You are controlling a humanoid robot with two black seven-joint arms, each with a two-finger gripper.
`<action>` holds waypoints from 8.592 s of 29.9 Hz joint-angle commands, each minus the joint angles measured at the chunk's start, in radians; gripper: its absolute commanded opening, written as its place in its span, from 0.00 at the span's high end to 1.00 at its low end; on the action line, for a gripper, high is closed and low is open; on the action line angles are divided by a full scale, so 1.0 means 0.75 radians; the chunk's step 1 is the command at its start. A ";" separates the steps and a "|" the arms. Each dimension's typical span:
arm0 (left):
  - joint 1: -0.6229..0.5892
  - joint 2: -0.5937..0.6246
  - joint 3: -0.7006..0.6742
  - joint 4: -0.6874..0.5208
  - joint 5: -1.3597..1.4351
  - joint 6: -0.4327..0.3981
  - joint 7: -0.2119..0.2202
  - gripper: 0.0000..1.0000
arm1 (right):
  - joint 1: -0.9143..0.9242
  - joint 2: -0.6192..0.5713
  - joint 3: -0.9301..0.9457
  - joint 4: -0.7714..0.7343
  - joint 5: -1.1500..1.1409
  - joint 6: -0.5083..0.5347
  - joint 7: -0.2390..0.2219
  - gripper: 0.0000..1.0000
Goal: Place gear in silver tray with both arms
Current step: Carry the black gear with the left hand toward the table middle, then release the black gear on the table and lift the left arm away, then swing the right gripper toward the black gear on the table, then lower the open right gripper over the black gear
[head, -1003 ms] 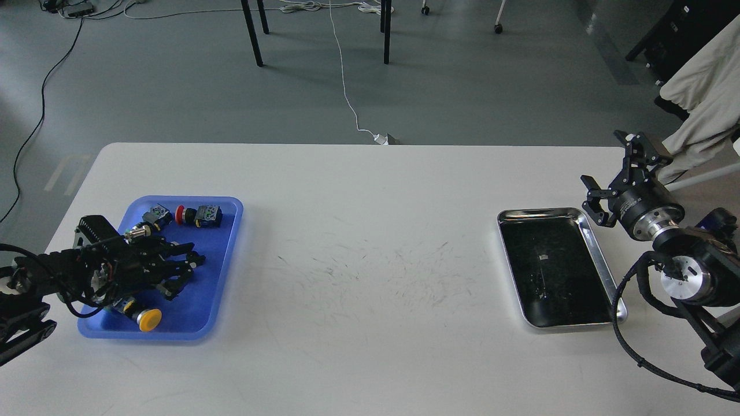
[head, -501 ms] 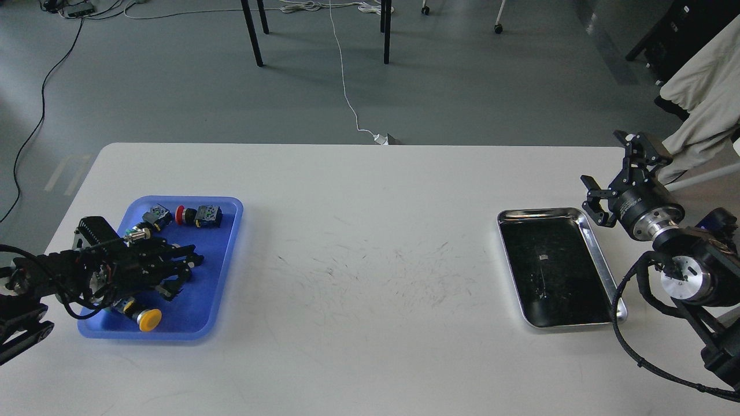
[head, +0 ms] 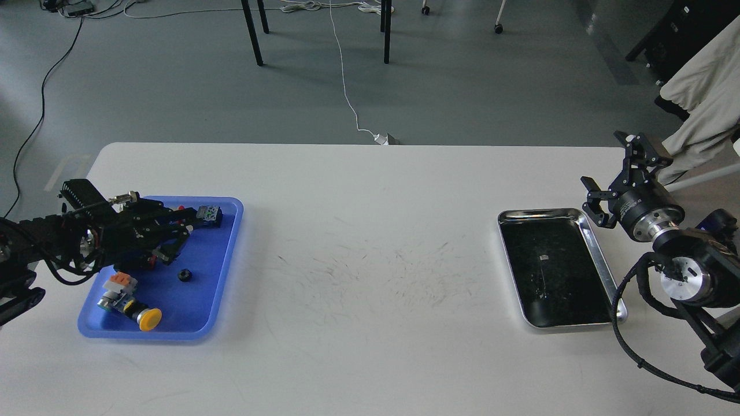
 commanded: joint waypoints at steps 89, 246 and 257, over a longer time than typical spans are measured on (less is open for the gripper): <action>-0.200 -1.146 0.159 0.442 -0.103 -0.265 0.000 0.61 | 0.010 -0.149 -0.083 0.006 -0.046 0.004 -0.008 0.01; -0.225 -0.344 -0.183 0.739 -2.247 -1.000 0.085 0.01 | 1.307 0.491 -2.114 -0.280 -1.730 0.125 0.441 0.11; -0.223 -0.342 -0.183 0.739 -2.247 -1.000 0.069 0.01 | 1.293 0.551 -2.118 -0.323 -1.730 0.125 0.441 0.22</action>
